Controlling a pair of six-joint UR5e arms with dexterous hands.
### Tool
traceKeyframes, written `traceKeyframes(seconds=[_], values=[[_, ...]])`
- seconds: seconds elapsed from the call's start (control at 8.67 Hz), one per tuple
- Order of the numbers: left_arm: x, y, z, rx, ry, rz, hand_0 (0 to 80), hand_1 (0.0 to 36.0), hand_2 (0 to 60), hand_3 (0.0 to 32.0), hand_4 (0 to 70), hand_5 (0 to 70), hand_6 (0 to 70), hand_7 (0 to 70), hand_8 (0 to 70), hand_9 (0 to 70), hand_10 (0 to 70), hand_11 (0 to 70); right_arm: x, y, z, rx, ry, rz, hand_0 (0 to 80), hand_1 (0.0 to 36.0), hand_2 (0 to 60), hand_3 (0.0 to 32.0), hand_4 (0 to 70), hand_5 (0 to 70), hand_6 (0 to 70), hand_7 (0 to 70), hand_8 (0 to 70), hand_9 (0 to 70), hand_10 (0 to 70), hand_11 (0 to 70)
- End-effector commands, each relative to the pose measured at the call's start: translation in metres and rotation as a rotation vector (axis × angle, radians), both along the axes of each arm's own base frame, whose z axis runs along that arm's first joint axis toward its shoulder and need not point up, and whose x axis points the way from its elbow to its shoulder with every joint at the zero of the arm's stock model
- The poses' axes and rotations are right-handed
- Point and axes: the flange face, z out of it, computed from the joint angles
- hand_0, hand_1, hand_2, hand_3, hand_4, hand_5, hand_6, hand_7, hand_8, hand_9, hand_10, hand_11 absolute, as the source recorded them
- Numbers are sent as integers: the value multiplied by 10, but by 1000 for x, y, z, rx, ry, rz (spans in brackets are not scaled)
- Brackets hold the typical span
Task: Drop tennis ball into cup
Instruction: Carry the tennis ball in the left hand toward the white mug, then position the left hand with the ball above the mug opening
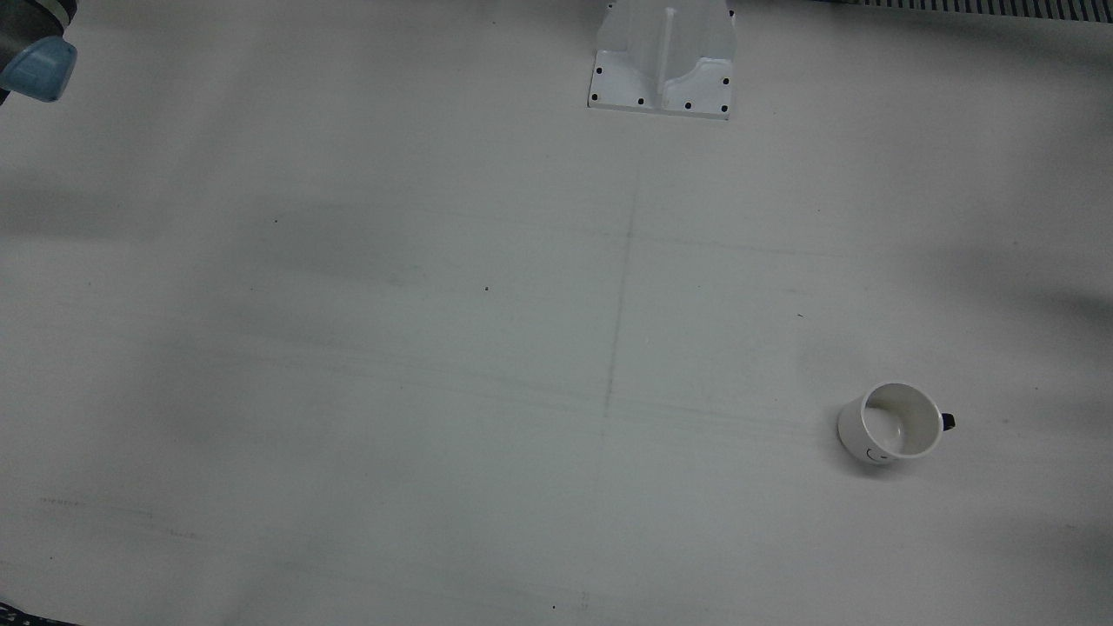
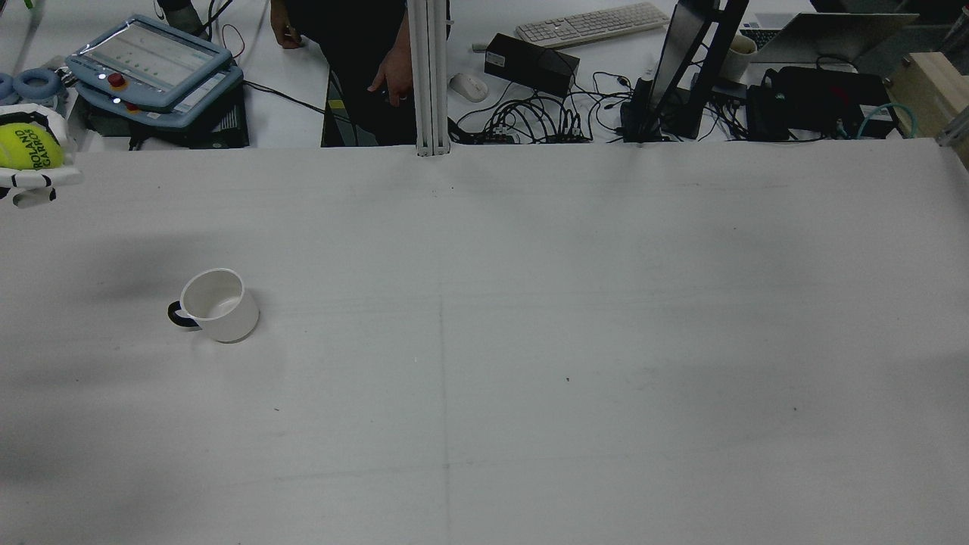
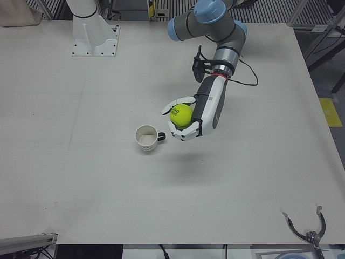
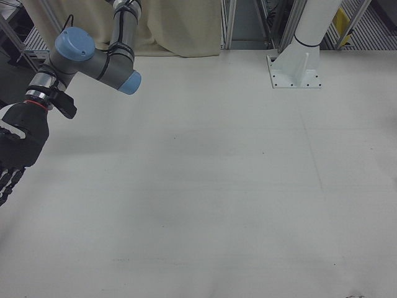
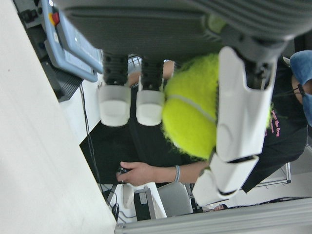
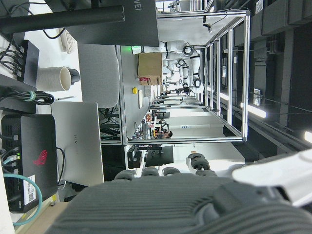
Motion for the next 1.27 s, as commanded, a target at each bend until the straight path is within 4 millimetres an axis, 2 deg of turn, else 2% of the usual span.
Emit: traceKeyframes(seconds=[0.0,0.12,0.23,0.35,0.58,0.69,0.81,0.92,1.04,1.15], values=[[70,12,-14,-8,18,130,595,360,600,0,700,700,700,700,700,700,688,700,0,0,0,0,0,0,0,0,0,0,0,0,0,0,0,0,0,0],[80,14,-15,-7,18,148,595,360,600,0,700,700,700,700,700,700,681,700,0,0,0,0,0,0,0,0,0,0,0,0,0,0,0,0,0,0],[93,19,-15,-6,19,174,595,360,600,0,700,635,700,700,700,700,675,700,0,0,0,0,0,0,0,0,0,0,0,0,0,0,0,0,0,0],[106,25,-15,-7,19,197,595,360,600,0,700,696,700,700,700,700,673,700,0,0,0,0,0,0,0,0,0,0,0,0,0,0,0,0,0,0],[122,20,-24,-4,21,216,595,360,600,0,700,575,700,700,700,700,670,700,0,0,0,0,0,0,0,0,0,0,0,0,0,0,0,0,0,0],[129,15,-27,-6,19,219,597,360,600,0,690,700,700,700,700,700,666,700,0,0,0,0,0,0,0,0,0,0,0,0,0,0,0,0,0,0],[131,13,-25,-10,17,219,596,360,600,0,700,634,700,700,700,700,665,700,0,0,0,0,0,0,0,0,0,0,0,0,0,0,0,0,0,0],[131,13,-25,-10,17,221,596,360,600,0,700,512,700,700,700,700,662,700,0,0,0,0,0,0,0,0,0,0,0,0,0,0,0,0,0,0],[129,14,-25,-12,15,219,596,360,600,0,700,695,700,700,700,700,659,700,0,0,0,0,0,0,0,0,0,0,0,0,0,0,0,0,0,0],[131,13,-23,25,43,223,596,360,600,0,700,700,700,700,700,700,652,700,0,0,0,0,0,0,0,0,0,0,0,0,0,0,0,0,0,0]])
